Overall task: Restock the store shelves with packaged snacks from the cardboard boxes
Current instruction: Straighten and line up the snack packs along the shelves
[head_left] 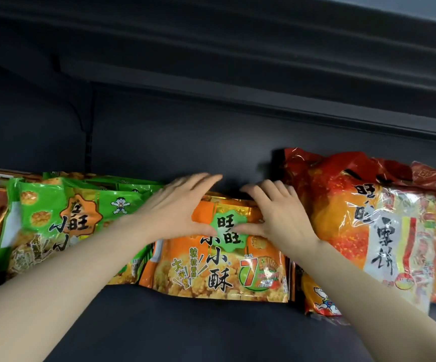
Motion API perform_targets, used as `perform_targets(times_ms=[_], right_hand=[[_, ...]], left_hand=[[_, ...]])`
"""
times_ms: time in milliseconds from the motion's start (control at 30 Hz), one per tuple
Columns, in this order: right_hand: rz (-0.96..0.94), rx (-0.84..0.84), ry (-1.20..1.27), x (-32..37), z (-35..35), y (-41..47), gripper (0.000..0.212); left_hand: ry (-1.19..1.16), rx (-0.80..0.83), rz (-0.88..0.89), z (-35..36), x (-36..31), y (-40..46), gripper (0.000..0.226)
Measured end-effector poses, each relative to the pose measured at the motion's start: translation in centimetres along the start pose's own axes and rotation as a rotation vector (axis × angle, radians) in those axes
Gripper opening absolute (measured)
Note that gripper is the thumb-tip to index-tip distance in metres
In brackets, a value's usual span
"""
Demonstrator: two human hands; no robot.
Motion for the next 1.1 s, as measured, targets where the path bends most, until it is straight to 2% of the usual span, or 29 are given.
perform_targets(times_ms=[67,200,333,433,533,600,633,733,833,1100], right_hand=[[-0.037,-0.091,0.021,0.3,0.3,-1.3,0.086],[0.029,-0.036,0.195,1.0,0.9,-1.7,0.081],[0.013,0.02,0.324,2.1,1.1,-1.0,0.069],[0.034,0.09,0.33,2.7,1.0,-0.4,0.065],[0.017,-0.076,0.157,3.2,-0.2,-1.1,0.061],[-0.065,-0.231,0.086,4.2,-1.0,-3.0,0.065],[-0.14,-0.255,0.07,4.7,-1.0,-4.1,0.072],[-0.288,-0.088,-0.049,4.8,0.2,-6.5,0.09],[-0.278,0.067,-0.158,2.9,2.0,-7.0,0.093],[-0.294,0.076,-0.249,2.9,2.7,-6.7,0.107]], left_hand=[[0.076,-0.076,0.117,0.5,-1.8,-1.9,0.128],[0.29,-0.045,0.29,3.8,-3.3,-4.6,0.148],[0.362,-0.099,0.233,5.8,-2.2,-4.9,0.152],[0.354,-0.104,0.2,6.1,-1.6,-4.6,0.151],[0.362,-0.134,0.212,4.7,-1.6,-4.9,0.149],[0.366,-0.174,0.214,3.6,-1.6,-5.2,0.146],[0.379,-0.174,0.225,3.3,-1.7,-5.3,0.146],[0.437,-0.122,0.253,3.5,-1.9,-5.1,0.15],[0.48,-0.132,0.223,4.1,-1.6,-4.3,0.151],[0.528,-0.145,0.209,4.5,-1.0,-4.5,0.147]])
Point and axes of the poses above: each hand's wrist, its own y-axis towards the middle knuckle, its own z-axis out of the palm, x = y × z, the point moved 2 cm from there along y, towards the middle knuckle, and after that the axes turned 2 degrees about -y, right-handed, at the moved point
